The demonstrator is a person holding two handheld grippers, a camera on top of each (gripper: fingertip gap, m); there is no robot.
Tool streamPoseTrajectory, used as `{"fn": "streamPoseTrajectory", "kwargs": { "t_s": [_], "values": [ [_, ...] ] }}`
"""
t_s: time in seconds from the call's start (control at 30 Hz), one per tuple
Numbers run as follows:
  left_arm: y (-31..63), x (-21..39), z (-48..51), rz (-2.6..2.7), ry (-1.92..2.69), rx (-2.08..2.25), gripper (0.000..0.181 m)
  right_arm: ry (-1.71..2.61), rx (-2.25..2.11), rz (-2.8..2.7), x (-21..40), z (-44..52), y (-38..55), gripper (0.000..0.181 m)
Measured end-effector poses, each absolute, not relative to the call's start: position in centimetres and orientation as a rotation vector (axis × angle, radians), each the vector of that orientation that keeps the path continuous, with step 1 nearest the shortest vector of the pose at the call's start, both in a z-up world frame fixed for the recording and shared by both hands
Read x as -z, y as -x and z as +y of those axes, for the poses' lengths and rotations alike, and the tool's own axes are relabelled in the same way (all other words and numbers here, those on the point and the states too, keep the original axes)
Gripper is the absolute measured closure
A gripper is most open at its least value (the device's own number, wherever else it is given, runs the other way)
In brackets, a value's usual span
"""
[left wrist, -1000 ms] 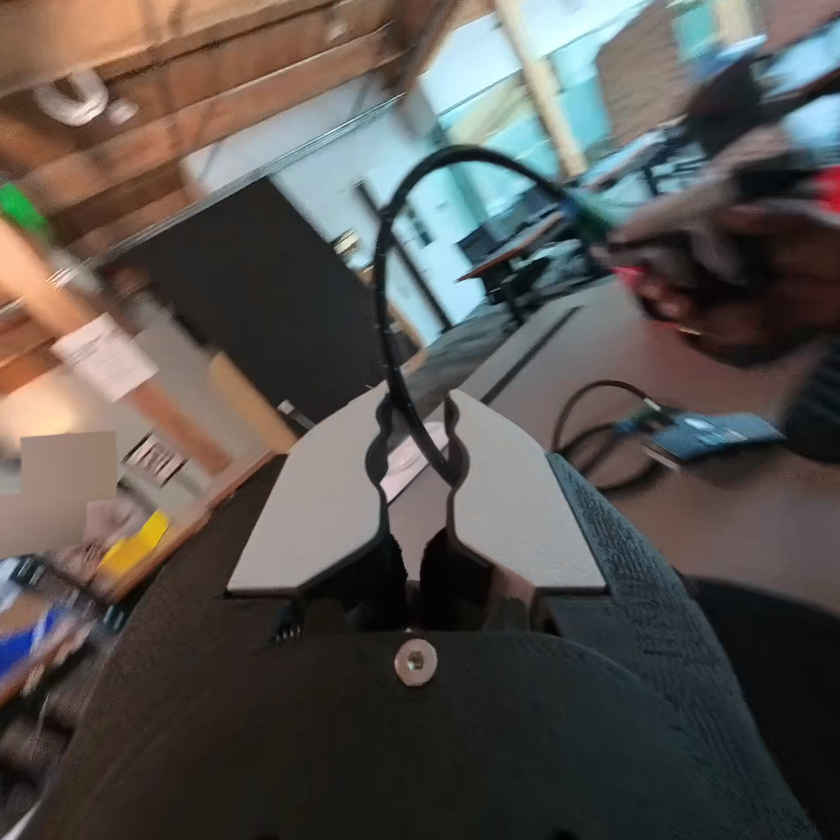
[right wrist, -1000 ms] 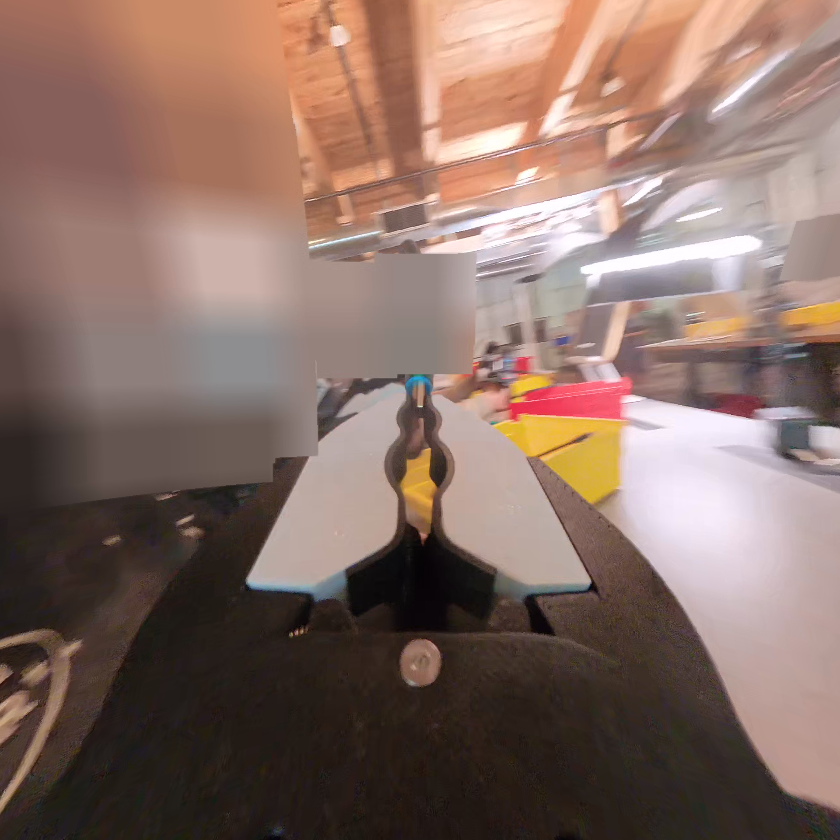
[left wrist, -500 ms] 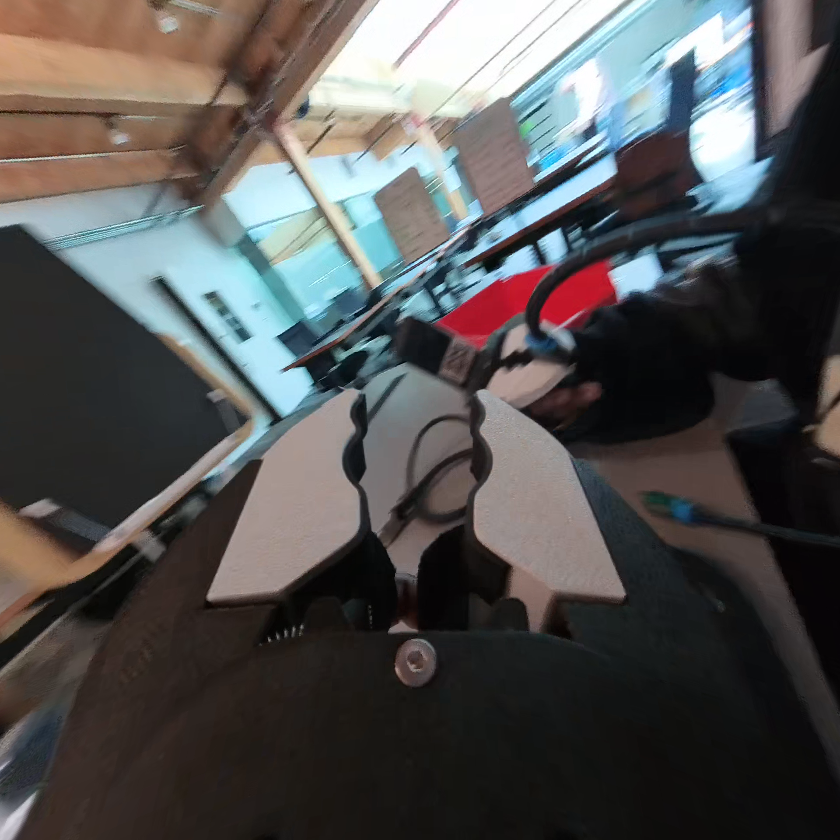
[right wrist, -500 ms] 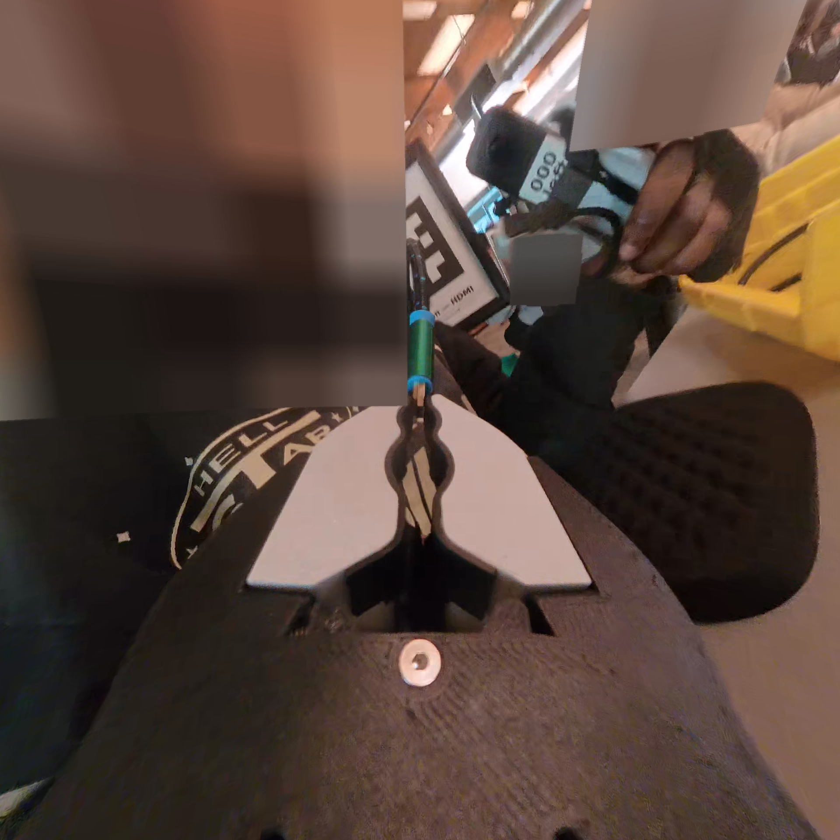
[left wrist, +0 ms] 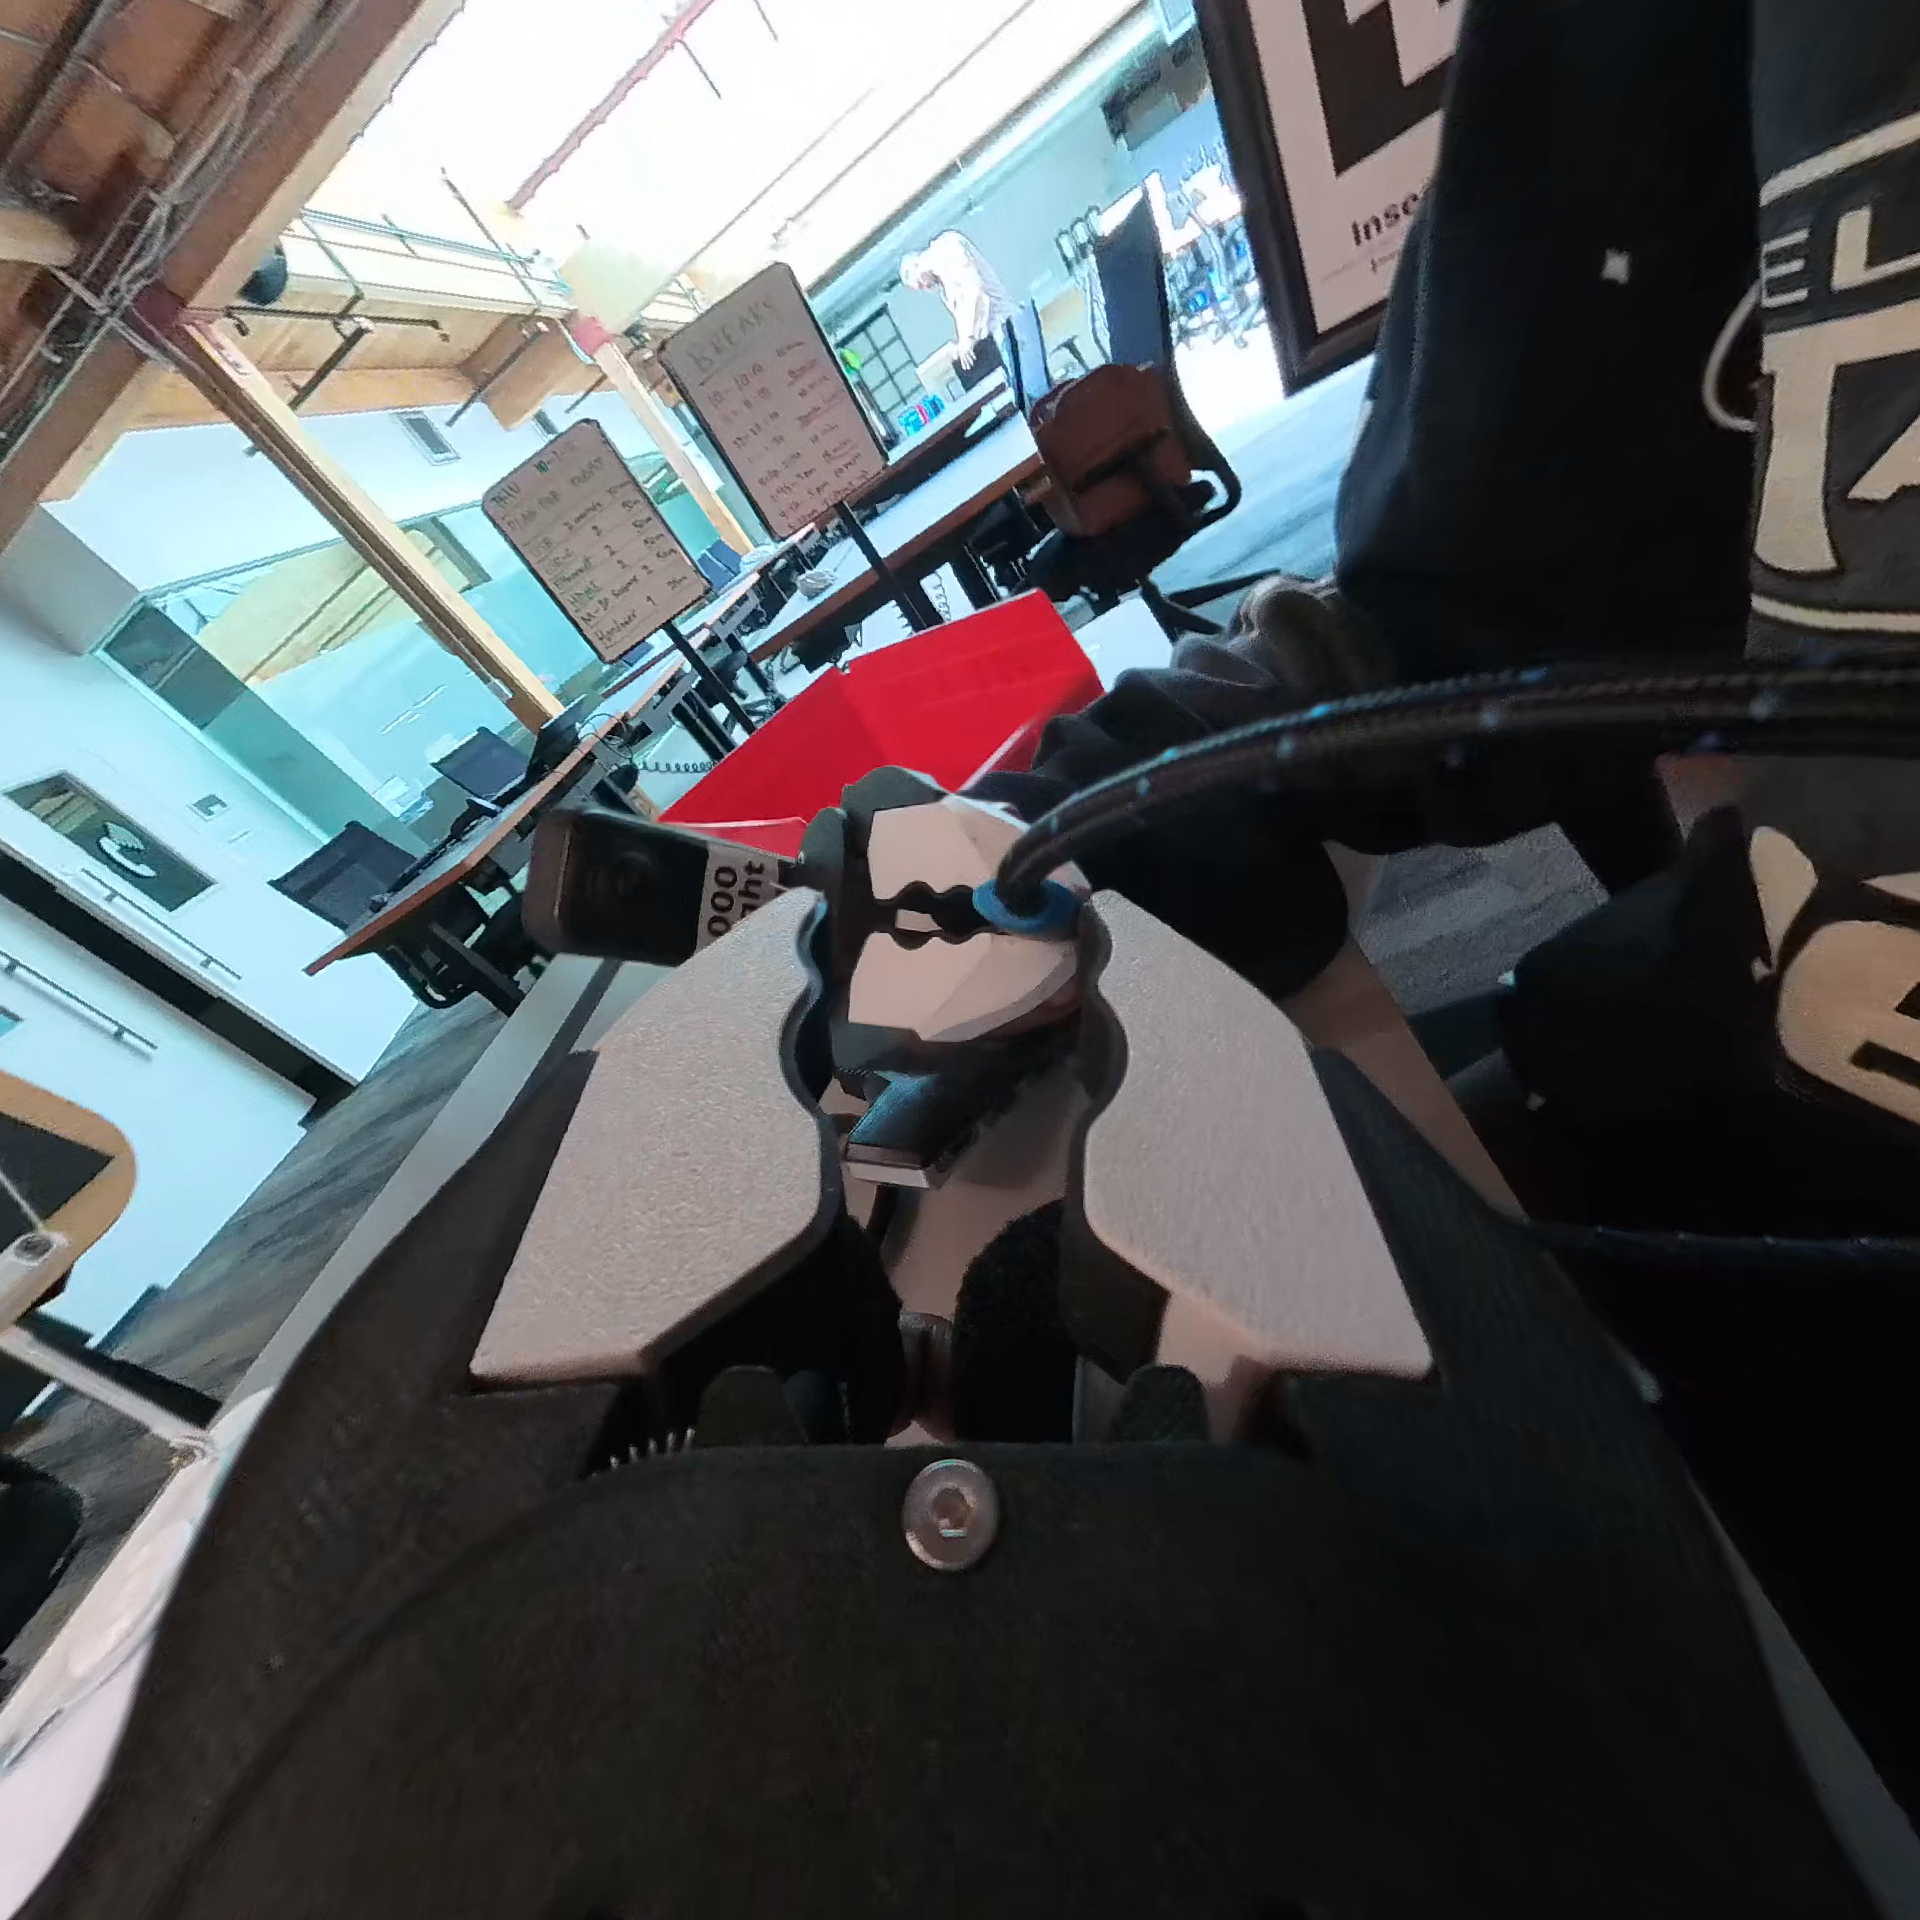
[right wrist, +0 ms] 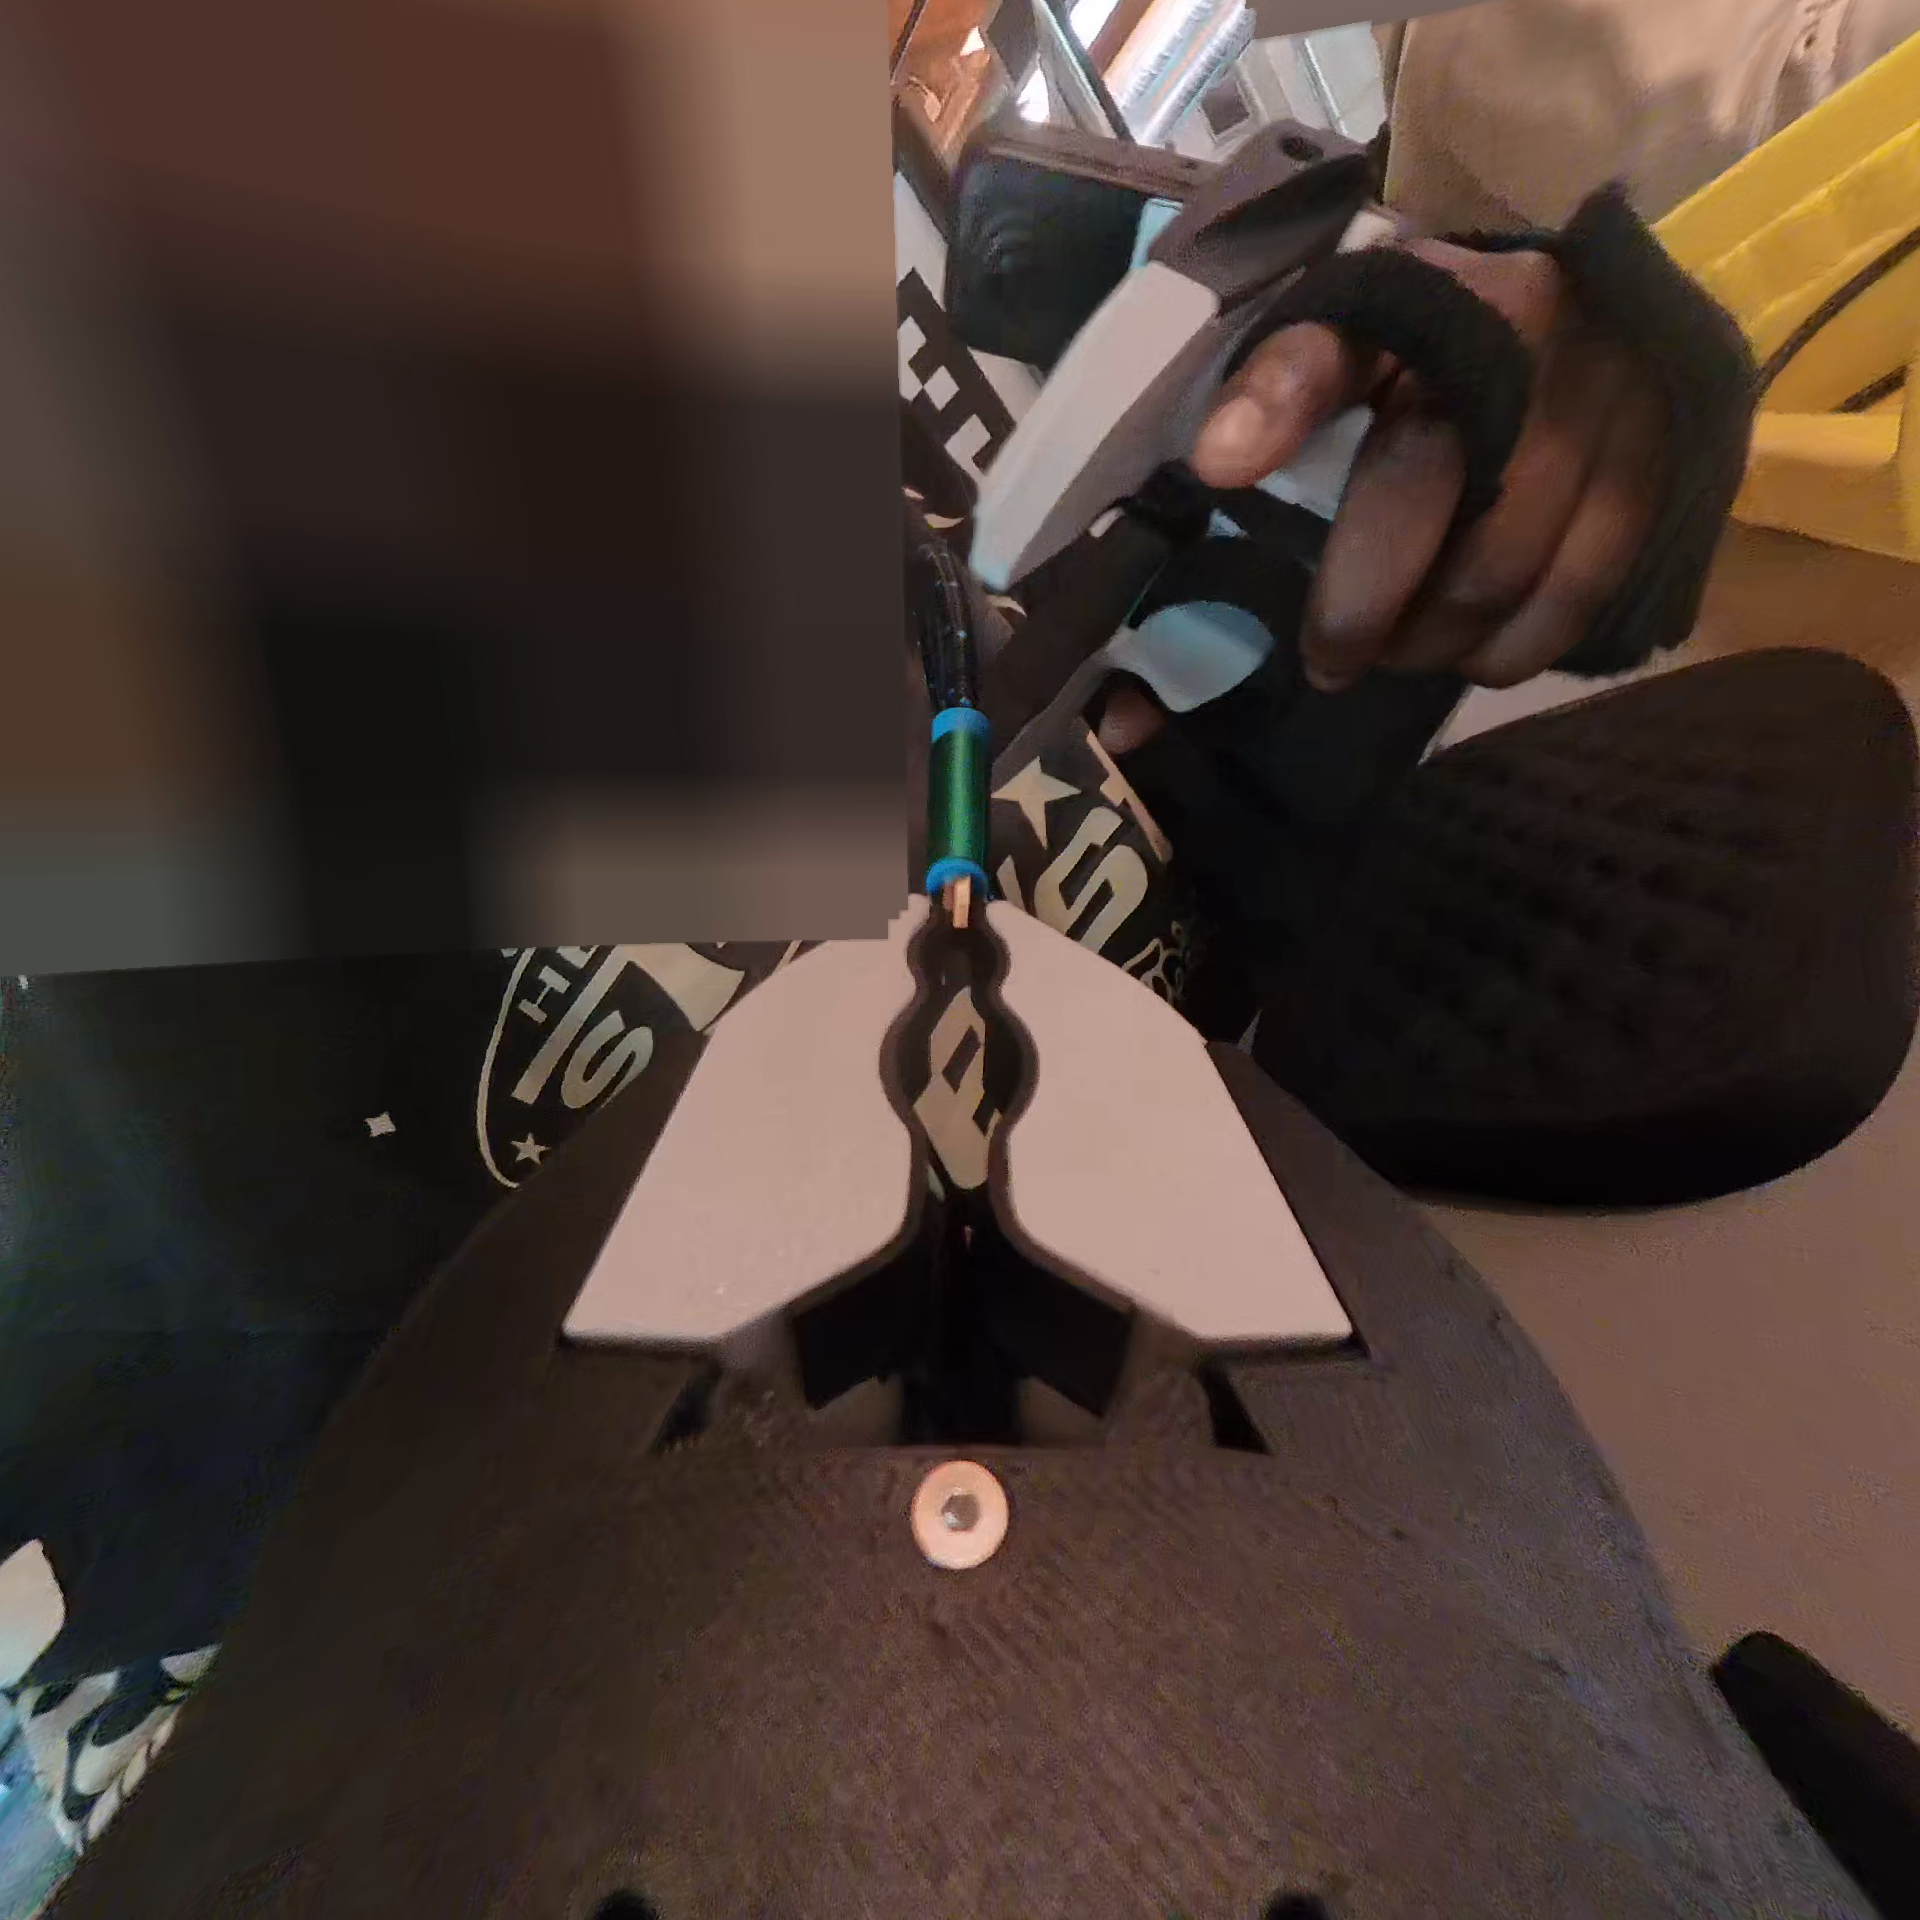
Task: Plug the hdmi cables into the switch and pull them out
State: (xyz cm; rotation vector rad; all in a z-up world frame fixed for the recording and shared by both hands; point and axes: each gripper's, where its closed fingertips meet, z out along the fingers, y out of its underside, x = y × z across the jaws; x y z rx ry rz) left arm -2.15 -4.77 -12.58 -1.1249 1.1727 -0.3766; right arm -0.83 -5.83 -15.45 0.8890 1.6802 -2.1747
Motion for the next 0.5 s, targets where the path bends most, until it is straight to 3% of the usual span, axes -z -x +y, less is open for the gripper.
{"fn": "streamPoseTrajectory", "kwargs": {
  "t_s": [0.17, 0.33, 0.5],
  "values": [
    [1.7, 14.0, -4.3, 1.282, 1.169, 0.359, 0.140, -0.980, 2.180, 1.575, 15.7, -5.1, 1.9, 0.177],
    [1.0, 15.0, -3.6, 1.322, 1.146, 0.454, 0.158, -1.034, 2.159, 1.595, 16.2, -5.1, 2.2, 0.177],
    [2.1, 14.9, -2.6, 1.268, 1.201, 0.486, 0.160, -1.129, 2.206, 1.497, 16.0, -4.1, 3.2, 0.177]
  ]
}}
